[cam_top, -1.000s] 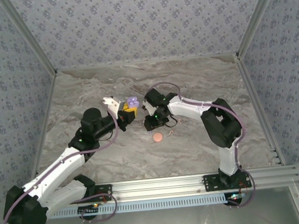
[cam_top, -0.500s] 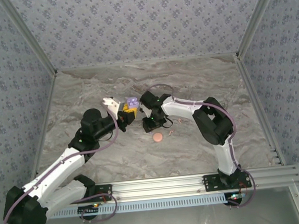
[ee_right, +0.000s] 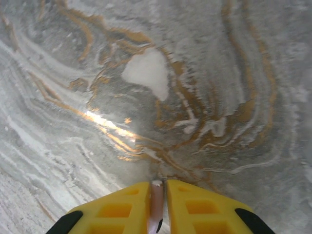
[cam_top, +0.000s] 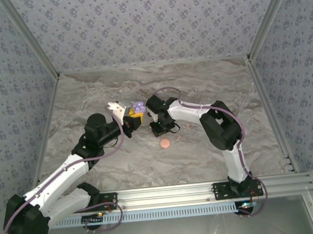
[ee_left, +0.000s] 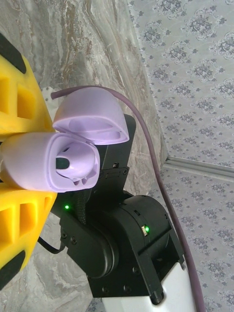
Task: Insert the wireless bluetooth earbuds into the charging case
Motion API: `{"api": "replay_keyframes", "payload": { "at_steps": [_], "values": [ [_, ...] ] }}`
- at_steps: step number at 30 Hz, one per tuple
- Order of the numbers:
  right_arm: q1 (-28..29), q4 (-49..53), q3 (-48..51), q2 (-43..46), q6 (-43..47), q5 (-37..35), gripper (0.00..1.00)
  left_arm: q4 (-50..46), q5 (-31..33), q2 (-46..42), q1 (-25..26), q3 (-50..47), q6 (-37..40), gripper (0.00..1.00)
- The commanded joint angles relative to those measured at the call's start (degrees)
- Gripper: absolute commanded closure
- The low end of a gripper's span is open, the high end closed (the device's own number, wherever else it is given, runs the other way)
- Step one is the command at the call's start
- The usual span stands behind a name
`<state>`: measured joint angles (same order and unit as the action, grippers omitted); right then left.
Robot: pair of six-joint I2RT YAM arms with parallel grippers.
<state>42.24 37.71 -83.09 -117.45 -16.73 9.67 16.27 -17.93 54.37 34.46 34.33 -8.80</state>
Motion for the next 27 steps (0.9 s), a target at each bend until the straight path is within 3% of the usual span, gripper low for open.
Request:
{"api": "replay_keyframes", "payload": {
  "at_steps": [1,16,27],
  "values": [
    [-2.8,0.4,0.4,-0.3,-2.8,-2.3,0.82,1.5,0.2,-0.7,-0.3,0.2,0.7,0.77],
    [-12.1,-0.6,4.6,3.4,-7.8,-6.5,0.84,2.2,-0.2,0.5,-0.3,0.4,0.6,0.77],
    [-7.6,-0.7,3.3,7.0,1.3,3.5,0.68,2.3,-0.4,0.7,-0.3,0.4,0.4,0.77]
  ]
}}
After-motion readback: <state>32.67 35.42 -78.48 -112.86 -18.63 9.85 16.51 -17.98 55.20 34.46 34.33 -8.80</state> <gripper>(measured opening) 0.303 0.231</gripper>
